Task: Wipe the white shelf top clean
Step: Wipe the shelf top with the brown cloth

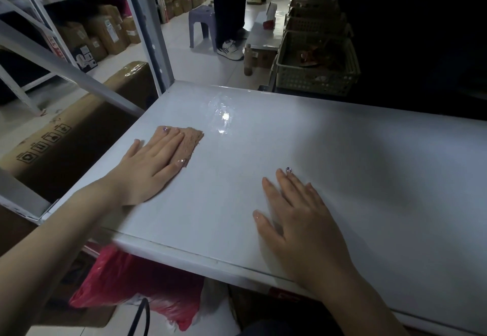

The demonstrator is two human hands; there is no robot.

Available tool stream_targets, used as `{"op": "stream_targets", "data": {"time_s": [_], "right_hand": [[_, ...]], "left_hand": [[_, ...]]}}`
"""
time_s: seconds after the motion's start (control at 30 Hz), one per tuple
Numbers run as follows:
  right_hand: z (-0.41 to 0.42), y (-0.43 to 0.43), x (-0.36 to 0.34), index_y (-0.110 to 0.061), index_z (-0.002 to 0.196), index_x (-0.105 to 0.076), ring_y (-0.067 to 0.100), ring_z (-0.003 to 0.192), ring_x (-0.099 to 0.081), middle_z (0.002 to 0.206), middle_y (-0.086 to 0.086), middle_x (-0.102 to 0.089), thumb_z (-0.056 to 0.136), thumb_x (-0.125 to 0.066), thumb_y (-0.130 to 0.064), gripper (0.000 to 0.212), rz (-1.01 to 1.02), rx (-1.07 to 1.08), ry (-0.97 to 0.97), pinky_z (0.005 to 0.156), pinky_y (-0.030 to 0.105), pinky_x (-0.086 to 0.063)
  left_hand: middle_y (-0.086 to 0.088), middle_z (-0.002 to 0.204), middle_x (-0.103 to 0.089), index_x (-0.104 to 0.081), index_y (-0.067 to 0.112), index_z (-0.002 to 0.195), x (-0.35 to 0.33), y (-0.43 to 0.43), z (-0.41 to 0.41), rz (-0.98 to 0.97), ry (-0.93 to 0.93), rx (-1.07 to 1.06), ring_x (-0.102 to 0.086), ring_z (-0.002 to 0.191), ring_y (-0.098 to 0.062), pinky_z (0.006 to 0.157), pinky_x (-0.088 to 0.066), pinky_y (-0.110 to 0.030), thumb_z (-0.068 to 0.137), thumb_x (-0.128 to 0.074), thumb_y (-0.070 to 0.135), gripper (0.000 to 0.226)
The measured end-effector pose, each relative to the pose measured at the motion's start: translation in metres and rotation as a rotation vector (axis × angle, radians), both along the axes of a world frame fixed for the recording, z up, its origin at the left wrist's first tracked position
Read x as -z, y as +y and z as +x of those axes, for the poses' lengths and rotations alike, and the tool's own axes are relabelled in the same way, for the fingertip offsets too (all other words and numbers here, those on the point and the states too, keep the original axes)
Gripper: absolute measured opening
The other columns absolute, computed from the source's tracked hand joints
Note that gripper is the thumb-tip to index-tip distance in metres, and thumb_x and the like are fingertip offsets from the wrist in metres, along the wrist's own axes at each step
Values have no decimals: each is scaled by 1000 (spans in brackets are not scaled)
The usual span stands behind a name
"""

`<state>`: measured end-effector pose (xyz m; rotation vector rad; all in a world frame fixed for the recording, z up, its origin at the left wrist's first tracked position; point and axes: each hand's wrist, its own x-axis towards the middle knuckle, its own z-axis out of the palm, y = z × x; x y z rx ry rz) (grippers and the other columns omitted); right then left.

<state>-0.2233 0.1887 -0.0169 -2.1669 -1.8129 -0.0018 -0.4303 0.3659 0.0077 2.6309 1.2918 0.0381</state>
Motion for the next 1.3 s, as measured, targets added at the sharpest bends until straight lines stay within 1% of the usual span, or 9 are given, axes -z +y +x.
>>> {"op": "stream_targets", "data": {"time_s": [0.07,0.13,0.2,0.3,0.37,0.53,0.6,0.7,1.3], "right_hand": [[0,0,0,-20,132,-52,21,132,-41,140,7,-47,87,-30,-48,58,-8,-3,-3,107,42,-16],[0,0,0,-21,136,-48,19,136,-34,145,6,-42,87,-27,-50,60,-19,-17,20,108,40,-10],[0,0,0,-22,138,-44,18,138,-29,147,5,-38,87,-24,-51,62,-10,-26,31,110,39,-7],[0,0,2,-21,136,-48,19,136,-35,144,6,-42,87,-28,-50,60,0,-12,25,115,32,-14],[0,0,2,-20,132,-53,20,132,-41,140,7,-48,87,-32,-49,57,16,2,13,113,31,-17],[-1,0,1,-18,128,-57,22,128,-47,136,9,-52,85,-36,-47,55,45,11,3,105,31,-18],[-1,0,2,-18,128,-57,22,128,-46,137,9,-51,85,-36,-47,56,51,11,4,105,31,-19],[-1,1,3,-19,128,-57,22,128,-46,136,9,-52,85,-37,-47,56,57,10,5,105,32,-19],[1,4,10,-21,127,-57,19,128,-45,137,5,-52,81,-40,-49,56,130,11,24,104,32,-23]], "left_hand": [[24,144,13,5,29,147,0,5,5,-5,9,-13,18,125,12,113,6,-39,72,3,67,84],[15,153,9,7,28,147,0,10,9,-12,17,-26,17,126,10,114,6,-39,77,-2,60,77],[11,155,7,6,28,147,1,15,12,-9,27,-29,15,131,7,114,5,-40,78,-4,57,75],[11,156,4,1,26,148,2,26,19,-2,35,-47,12,140,-3,113,5,-41,90,-8,55,66],[9,156,4,0,24,148,3,32,25,4,38,-56,11,141,-6,113,5,-41,97,-14,47,57],[7,157,-1,-3,23,149,3,48,38,10,26,-44,7,143,-9,113,2,-42,85,-8,56,72],[6,157,-1,-4,22,149,4,54,46,11,28,-59,7,143,-10,113,2,-42,96,-15,51,61],[6,157,-1,-5,21,149,3,61,57,22,18,-79,6,143,-11,113,1,-43,99,-20,40,55],[3,157,-1,-5,19,149,1,107,91,30,35,-121,6,143,-13,114,0,-45,100,-21,39,56]]}}
